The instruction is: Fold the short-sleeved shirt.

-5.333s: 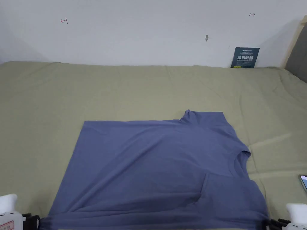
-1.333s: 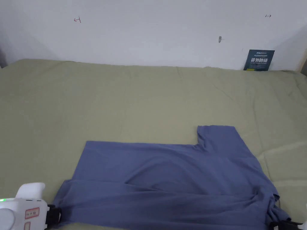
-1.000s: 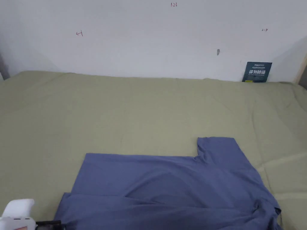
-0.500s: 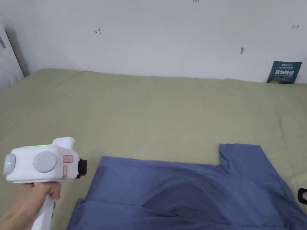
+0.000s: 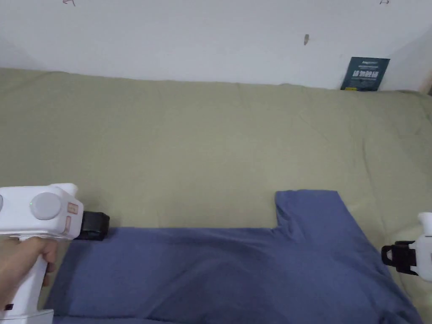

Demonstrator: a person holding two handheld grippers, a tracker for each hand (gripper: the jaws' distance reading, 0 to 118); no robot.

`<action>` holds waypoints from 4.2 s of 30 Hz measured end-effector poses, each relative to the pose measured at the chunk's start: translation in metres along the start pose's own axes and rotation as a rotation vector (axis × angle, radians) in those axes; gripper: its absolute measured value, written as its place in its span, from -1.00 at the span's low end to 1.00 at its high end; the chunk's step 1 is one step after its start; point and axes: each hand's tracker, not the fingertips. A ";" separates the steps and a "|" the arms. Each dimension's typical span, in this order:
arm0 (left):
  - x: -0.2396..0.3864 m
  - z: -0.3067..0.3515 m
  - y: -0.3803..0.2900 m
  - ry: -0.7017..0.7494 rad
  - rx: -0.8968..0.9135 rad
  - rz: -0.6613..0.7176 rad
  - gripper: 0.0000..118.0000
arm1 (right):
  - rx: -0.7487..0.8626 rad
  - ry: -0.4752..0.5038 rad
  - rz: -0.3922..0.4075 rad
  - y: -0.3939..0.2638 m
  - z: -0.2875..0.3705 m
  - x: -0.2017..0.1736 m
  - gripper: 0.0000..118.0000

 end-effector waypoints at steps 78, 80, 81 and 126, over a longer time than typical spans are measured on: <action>-0.073 0.147 -0.278 -0.119 0.108 0.032 0.91 | -0.047 0.082 -0.114 -0.188 0.136 0.034 1.00; -0.090 0.162 -0.281 -0.113 0.086 0.042 0.97 | 0.049 0.087 -0.111 -0.185 0.157 0.030 0.94; -0.095 0.168 -0.287 -0.117 0.081 0.056 0.97 | 0.043 0.086 -0.118 -0.182 0.164 0.026 0.94; -0.129 0.022 -0.180 -0.789 -0.273 0.309 -0.93 | 0.185 0.137 -0.055 -0.182 0.189 -0.130 -1.00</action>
